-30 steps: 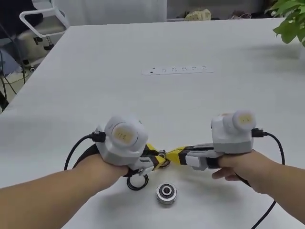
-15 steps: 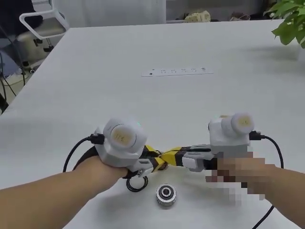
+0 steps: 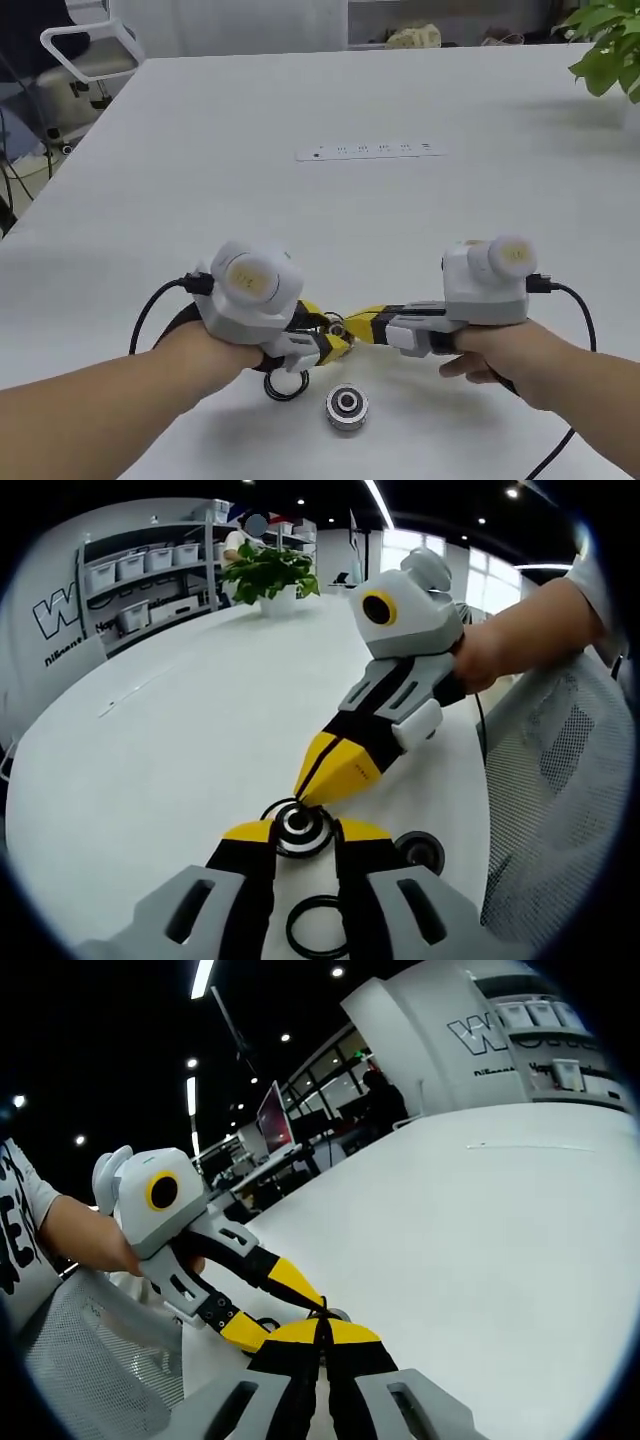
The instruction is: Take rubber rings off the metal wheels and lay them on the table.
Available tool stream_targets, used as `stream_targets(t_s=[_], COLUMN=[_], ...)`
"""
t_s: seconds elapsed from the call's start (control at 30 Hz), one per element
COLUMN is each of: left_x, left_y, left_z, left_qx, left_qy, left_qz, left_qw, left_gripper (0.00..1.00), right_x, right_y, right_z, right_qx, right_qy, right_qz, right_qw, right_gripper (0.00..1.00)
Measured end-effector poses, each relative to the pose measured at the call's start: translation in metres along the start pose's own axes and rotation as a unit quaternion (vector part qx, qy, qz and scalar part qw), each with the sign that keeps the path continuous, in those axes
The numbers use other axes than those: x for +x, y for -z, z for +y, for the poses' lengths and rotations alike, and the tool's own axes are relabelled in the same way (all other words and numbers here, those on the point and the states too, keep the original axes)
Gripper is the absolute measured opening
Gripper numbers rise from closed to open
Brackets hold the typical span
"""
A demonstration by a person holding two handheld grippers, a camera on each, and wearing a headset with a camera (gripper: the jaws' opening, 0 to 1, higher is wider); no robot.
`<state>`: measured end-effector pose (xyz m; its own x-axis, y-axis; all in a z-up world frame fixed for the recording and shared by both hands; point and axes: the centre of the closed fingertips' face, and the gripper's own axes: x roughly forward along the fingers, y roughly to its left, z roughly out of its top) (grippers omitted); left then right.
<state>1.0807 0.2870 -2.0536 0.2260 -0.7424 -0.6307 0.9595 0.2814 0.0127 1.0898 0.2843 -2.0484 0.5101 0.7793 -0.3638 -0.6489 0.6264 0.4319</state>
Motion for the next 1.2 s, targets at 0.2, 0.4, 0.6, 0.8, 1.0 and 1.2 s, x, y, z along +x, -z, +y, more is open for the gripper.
stream_targets(t_s=[0.2, 0.4, 0.6, 0.8, 1.0, 1.2], left_x=[-0.011, -0.024, -0.037, -0.051, -0.066, -0.079], left_y=[0.000, 0.000, -0.002, -0.007, -0.009, -0.003], left_z=[0.000, -0.003, -0.006, -0.008, -0.010, -0.010], left_qx=[0.007, 0.012, 0.006, 0.002, 0.003, -0.002], left_qy=[-0.001, -0.001, -0.002, -0.003, -0.007, -0.014], left_qz=[-0.004, -0.009, -0.021, -0.035, -0.048, -0.051], left_qw=[1.0000, 0.9999, 0.9998, 0.9994, 0.9988, 0.9986], left_gripper=[0.26, 0.35, 0.43, 0.48, 0.53, 0.56], right_x=[-0.001, -0.003, -0.003, -0.004, -0.004, -0.003], right_y=[0.000, 0.000, 0.000, -0.001, -0.003, -0.005], right_z=[0.001, 0.001, 0.002, 0.004, 0.009, 0.014], right_qx=[0.002, 0.004, 0.004, 0.005, 0.004, 0.003], right_qy=[0.000, 0.000, -0.001, -0.003, -0.008, -0.012], right_qz=[-0.001, -0.001, -0.001, -0.001, -0.002, -0.002], right_qw=[1.0000, 1.0000, 1.0000, 1.0000, 1.0000, 0.9999], right_gripper=[0.00, 0.00, 0.00, 0.00, 0.00, 0.00])
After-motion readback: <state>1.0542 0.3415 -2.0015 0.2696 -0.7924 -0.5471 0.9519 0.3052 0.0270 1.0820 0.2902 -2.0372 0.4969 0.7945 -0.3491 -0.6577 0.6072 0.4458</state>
